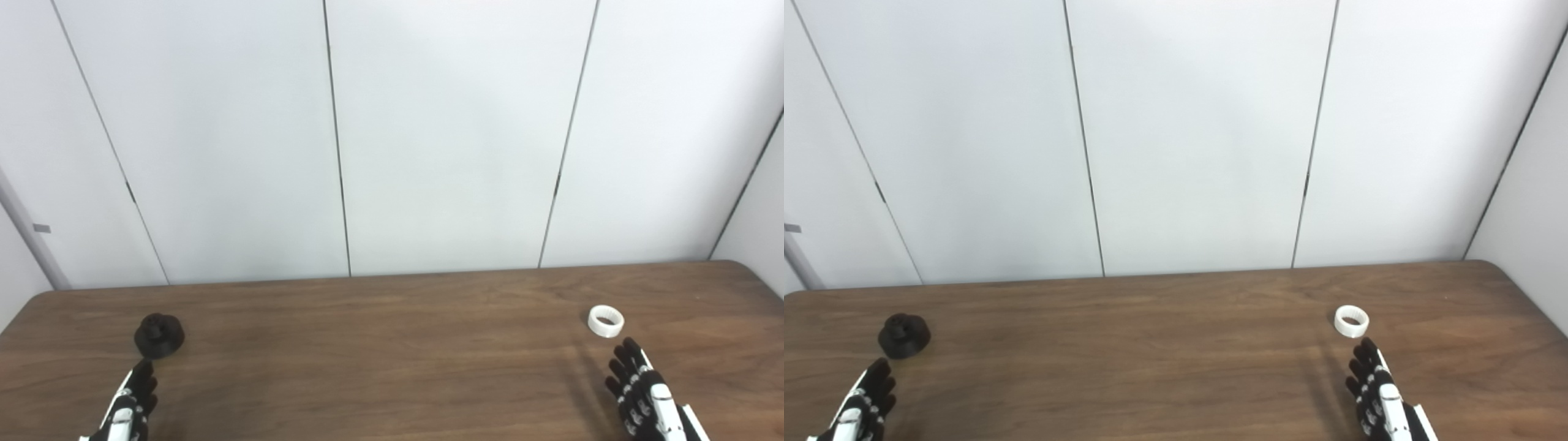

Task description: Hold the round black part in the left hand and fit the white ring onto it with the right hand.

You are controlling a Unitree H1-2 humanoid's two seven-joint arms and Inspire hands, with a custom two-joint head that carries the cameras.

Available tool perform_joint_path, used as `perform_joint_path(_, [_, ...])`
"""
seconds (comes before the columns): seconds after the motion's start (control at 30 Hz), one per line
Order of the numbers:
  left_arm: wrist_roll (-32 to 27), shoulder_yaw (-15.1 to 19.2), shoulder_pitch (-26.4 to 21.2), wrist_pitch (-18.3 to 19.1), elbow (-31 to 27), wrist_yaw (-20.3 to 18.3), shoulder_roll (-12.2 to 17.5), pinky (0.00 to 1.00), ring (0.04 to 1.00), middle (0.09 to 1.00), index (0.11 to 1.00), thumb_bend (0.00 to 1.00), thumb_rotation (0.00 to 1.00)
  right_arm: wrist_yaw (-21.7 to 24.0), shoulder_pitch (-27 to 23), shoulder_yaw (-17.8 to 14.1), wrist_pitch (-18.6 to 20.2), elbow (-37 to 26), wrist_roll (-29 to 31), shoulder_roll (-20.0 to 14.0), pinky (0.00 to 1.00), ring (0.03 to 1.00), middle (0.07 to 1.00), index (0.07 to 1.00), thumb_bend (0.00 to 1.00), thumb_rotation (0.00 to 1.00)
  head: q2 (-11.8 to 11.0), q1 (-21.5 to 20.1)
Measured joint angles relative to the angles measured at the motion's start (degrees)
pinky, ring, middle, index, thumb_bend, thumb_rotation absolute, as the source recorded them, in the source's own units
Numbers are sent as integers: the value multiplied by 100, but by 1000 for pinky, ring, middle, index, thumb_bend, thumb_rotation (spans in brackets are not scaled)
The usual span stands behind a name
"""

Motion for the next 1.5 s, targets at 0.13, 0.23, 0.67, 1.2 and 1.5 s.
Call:
perform_joint_path(0.13, [452, -113, 26, -205, -22, 64, -2, 946, 946, 930, 890, 50, 900, 0, 5, -22, -1, 1, 44, 0, 1000, 1000, 1000, 1000, 0, 1000, 0, 193])
perform_joint_path(0.23, [741, -179, 54, -479, -30, 105, -18, 908, 934, 922, 874, 84, 801, 0, 13, -53, 18, 1, 107, -1, 1000, 1000, 1000, 1000, 0, 1000, 0, 474])
perform_joint_path(0.67, [3415, 37, -2, -1139, -172, 1876, -242, 809, 860, 838, 724, 450, 163, 27, 55, -213, 178, 18, 274, -160, 1000, 1000, 1000, 1000, 160, 1000, 18, 1626])
perform_joint_path(1.2, [3986, 351, -416, -329, -275, 1990, 690, 1000, 1000, 1000, 793, 939, 488, 156, 51, -302, 105, 128, 218, -259, 880, 949, 954, 912, 275, 856, -70, 1996])
perform_joint_path(1.5, [3911, 58, -891, 796, -180, 1146, 1222, 1000, 1000, 1000, 870, 1000, 525, 196, 46, -323, 38, 152, 202, -259, 891, 953, 952, 905, 325, 865, -132, 2066])
